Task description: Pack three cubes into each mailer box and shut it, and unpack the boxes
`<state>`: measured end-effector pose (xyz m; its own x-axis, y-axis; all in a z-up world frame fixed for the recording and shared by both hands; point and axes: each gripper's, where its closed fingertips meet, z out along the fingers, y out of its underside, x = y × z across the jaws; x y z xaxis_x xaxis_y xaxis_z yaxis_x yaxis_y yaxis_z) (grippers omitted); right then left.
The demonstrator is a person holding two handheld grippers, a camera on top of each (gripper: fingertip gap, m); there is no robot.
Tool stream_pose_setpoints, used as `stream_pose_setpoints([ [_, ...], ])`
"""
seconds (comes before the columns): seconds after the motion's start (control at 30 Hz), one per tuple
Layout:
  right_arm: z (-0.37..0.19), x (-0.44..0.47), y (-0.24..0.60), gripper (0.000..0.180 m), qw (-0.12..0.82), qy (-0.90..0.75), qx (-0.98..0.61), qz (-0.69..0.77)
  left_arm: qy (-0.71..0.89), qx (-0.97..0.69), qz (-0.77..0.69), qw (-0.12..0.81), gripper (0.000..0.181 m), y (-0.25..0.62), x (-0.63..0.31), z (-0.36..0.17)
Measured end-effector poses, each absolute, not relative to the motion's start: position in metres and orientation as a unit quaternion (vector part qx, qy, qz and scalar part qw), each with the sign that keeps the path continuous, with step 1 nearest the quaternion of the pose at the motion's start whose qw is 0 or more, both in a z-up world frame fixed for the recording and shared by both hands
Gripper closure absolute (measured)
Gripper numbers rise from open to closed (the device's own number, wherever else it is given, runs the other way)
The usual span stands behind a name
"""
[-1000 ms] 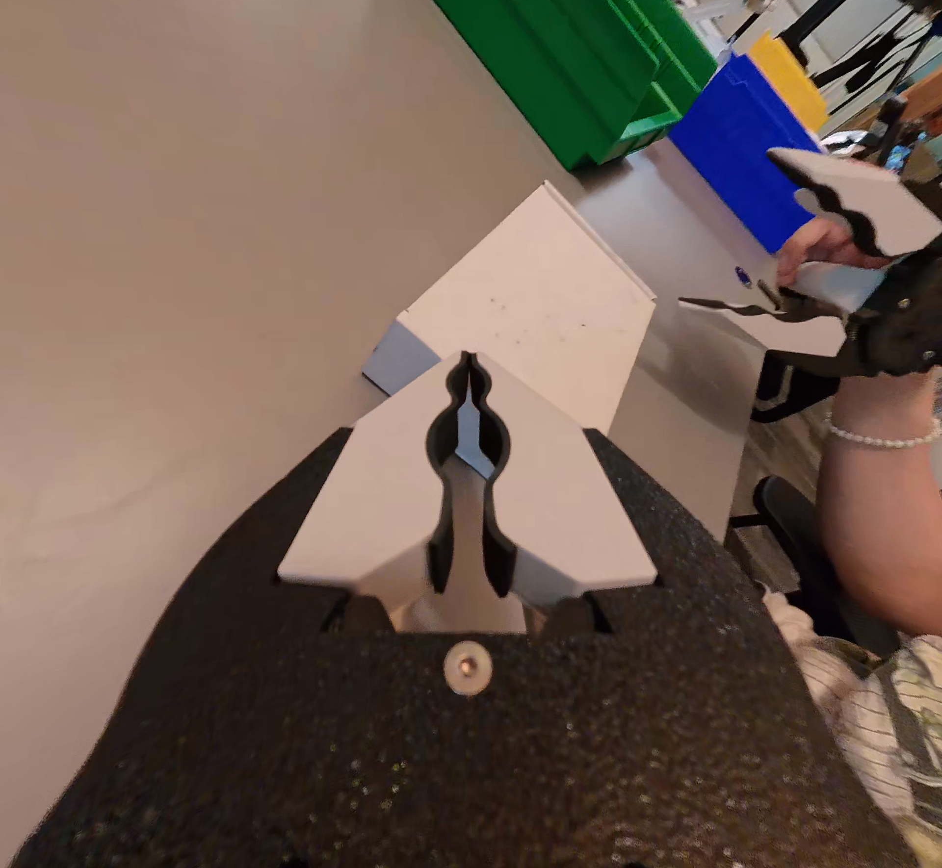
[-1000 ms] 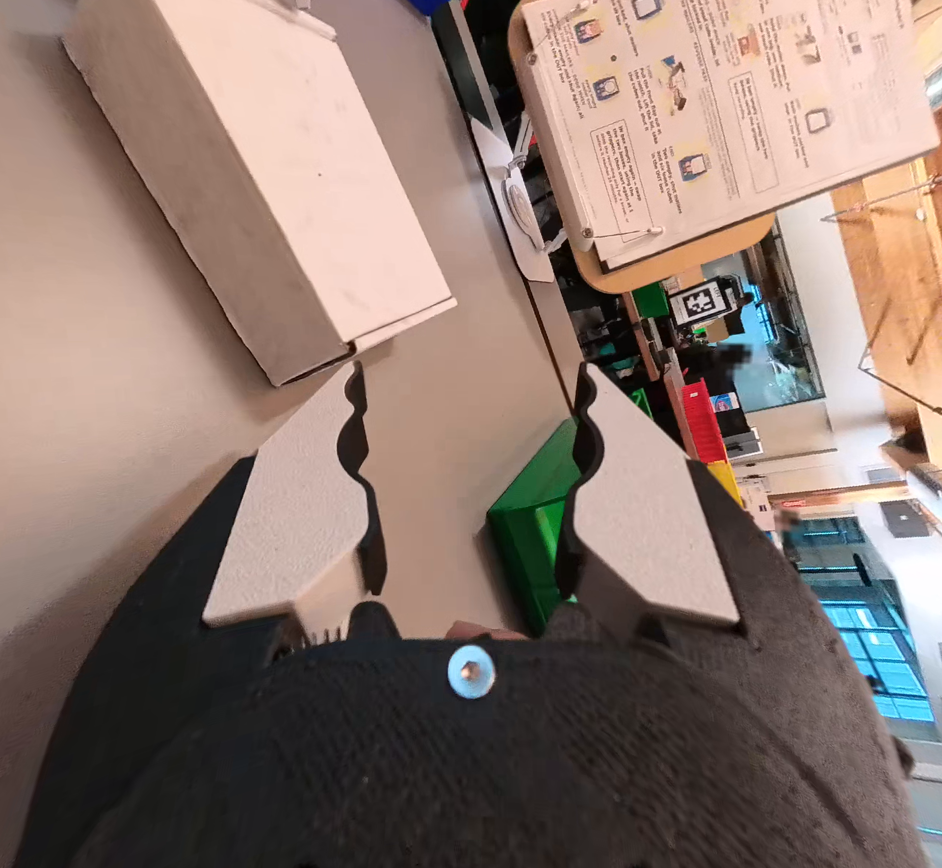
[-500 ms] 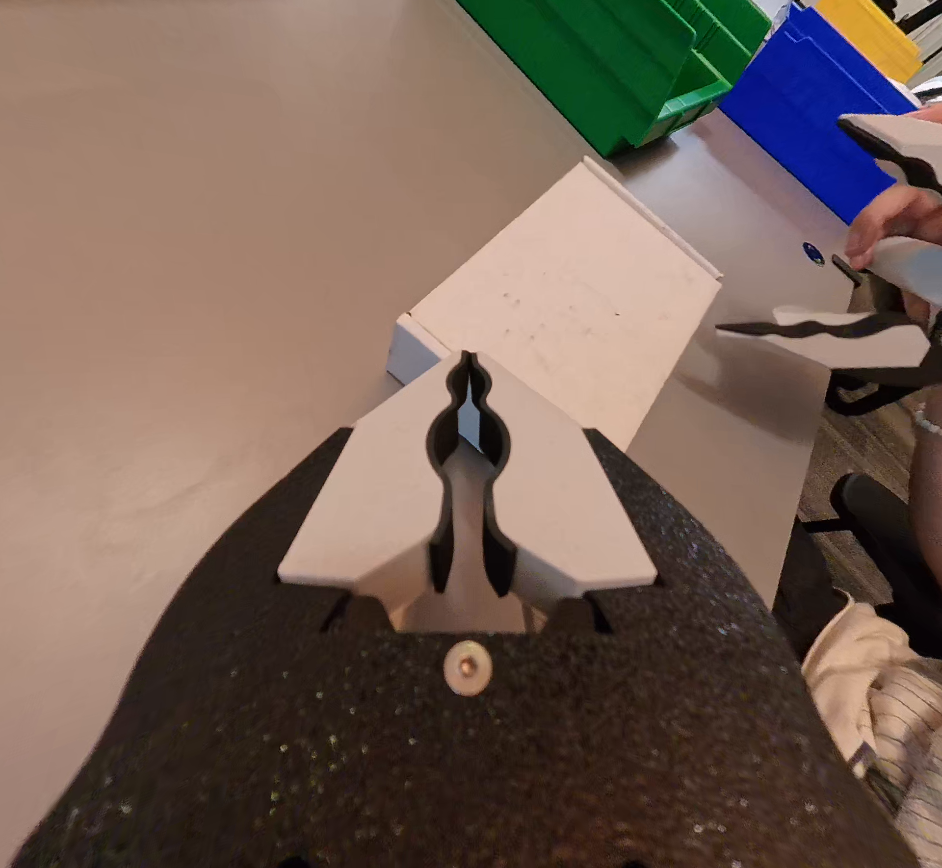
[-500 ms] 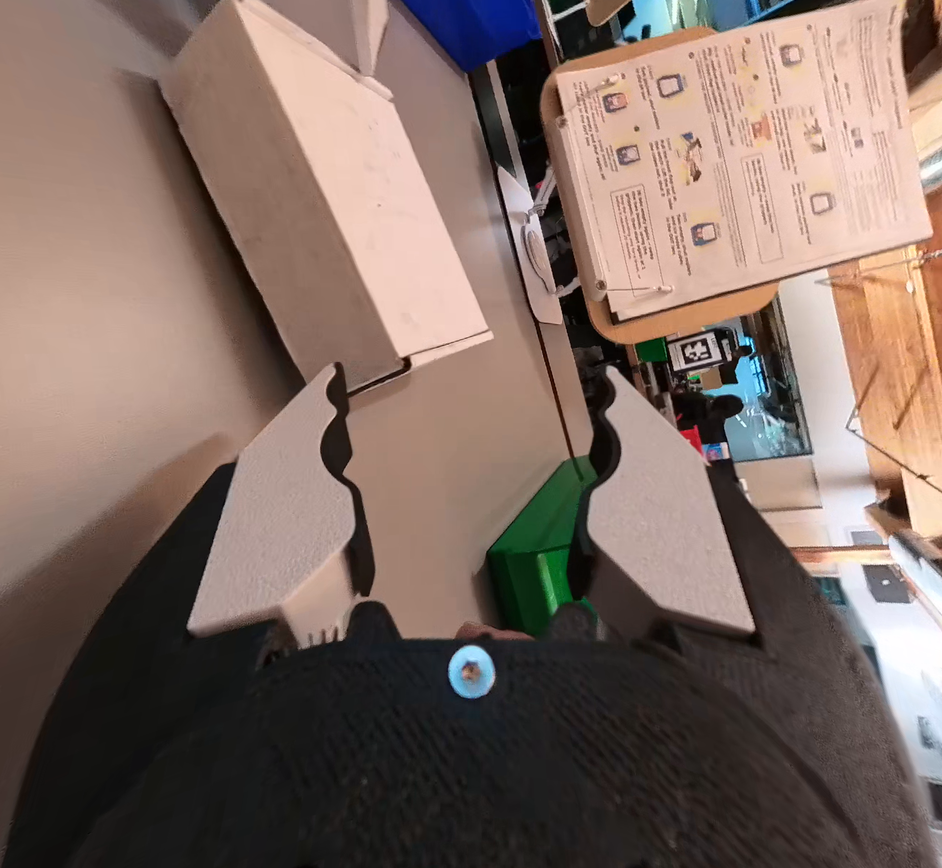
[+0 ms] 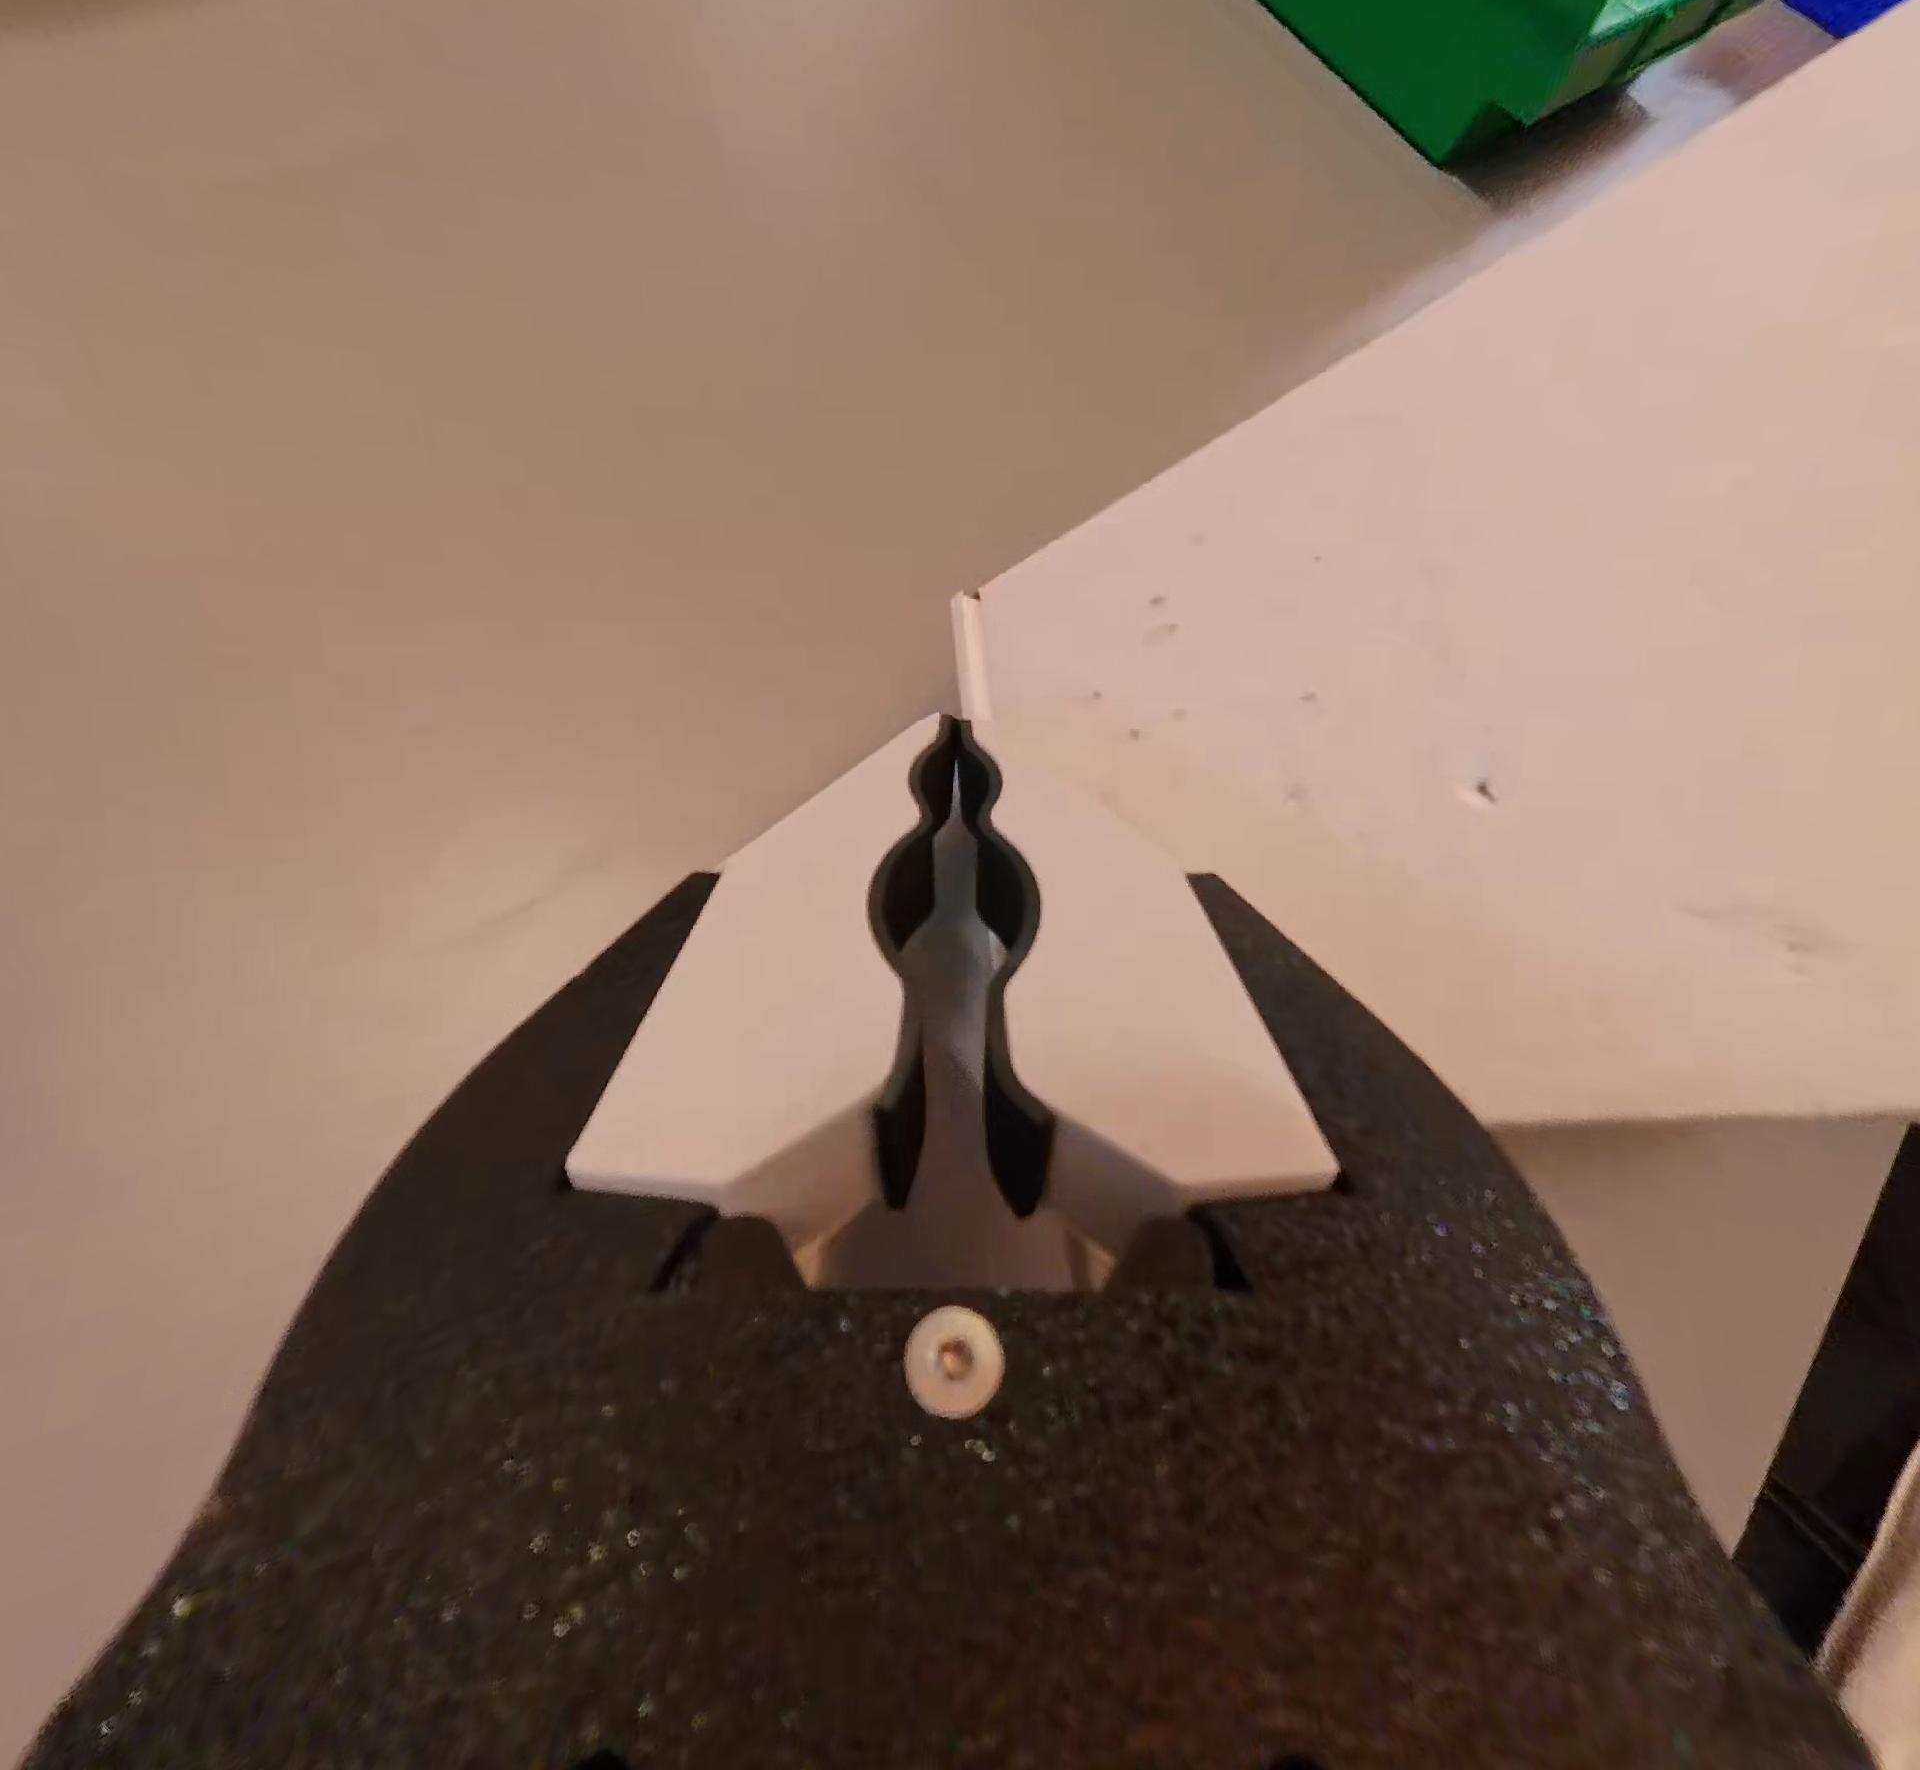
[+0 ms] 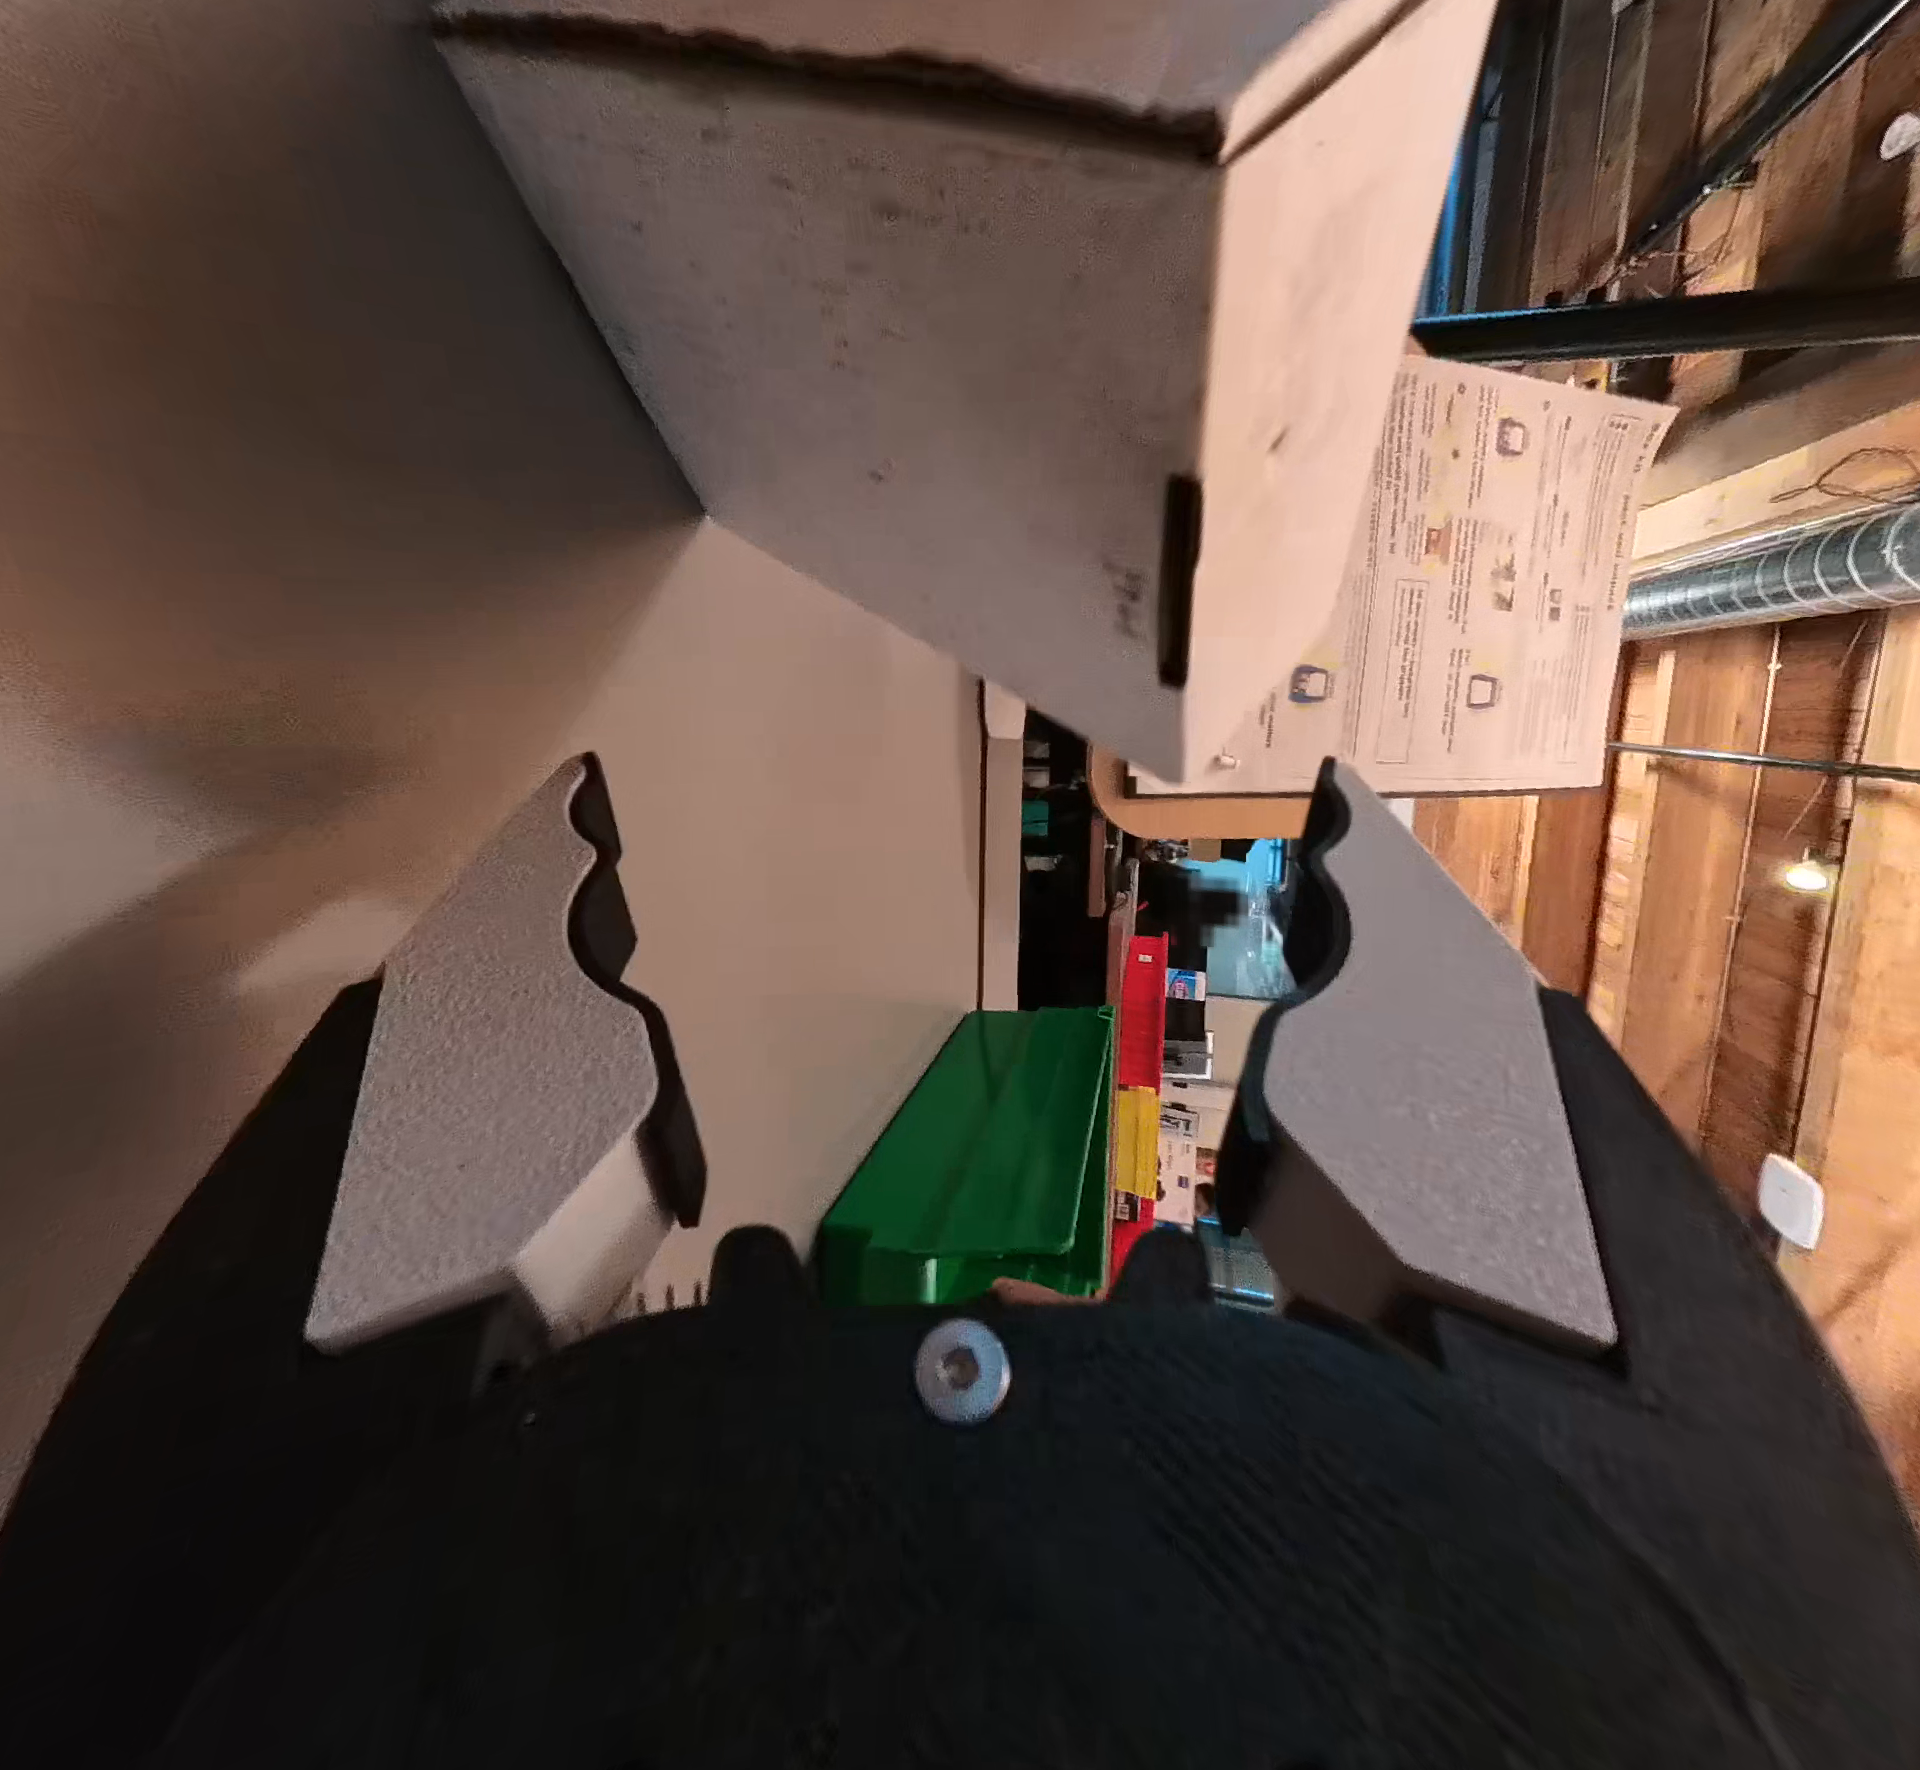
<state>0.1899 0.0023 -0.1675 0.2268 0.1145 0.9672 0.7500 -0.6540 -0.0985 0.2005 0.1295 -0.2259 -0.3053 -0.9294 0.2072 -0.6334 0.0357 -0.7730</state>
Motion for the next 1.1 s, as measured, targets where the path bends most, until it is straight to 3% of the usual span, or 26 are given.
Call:
stream_pose_setpoints([
  [0.2,-0.155,0.183,-0.010,0.049,0.319,-0.264,-0.725,-0.550,0.719,-0.534,-0.400,0.195,0.181,0.108,0.200,-0.220],
  [0.37,-0.168,0.186,-0.050,0.056,0.289,-0.242,-0.777,-0.504,0.733,-0.521,-0.381,0.213,0.181,0.094,0.197,-0.216],
  [0.47,-0.170,0.167,-0.063,0.064,0.357,-0.205,-0.795,-0.446,0.749,-0.501,-0.382,0.203,0.181,0.076,0.191,-0.208],
  [0.53,-0.170,0.157,-0.067,0.057,0.396,-0.174,-0.800,-0.417,0.764,-0.488,-0.369,0.204,0.181,0.066,0.190,-0.205],
  [0.67,-0.180,0.135,-0.067,0.060,0.418,-0.120,-0.822,-0.367,0.788,-0.467,-0.338,0.214,0.181,0.054,0.191,-0.203],
  [0.83,-0.161,0.097,-0.029,0.061,0.518,-0.084,-0.790,-0.316,0.785,-0.470,-0.325,0.240,0.181,0.057,0.194,-0.204],
  [1.03,-0.175,0.161,-0.011,0.054,0.437,-0.072,-0.802,-0.400,0.760,-0.511,-0.288,0.280,0.181,0.087,0.198,-0.205],
  [1.1,-0.185,0.187,-0.019,0.063,0.409,-0.062,-0.817,-0.401,0.754,-0.514,-0.302,0.276,0.181,0.090,0.196,-0.204],
])
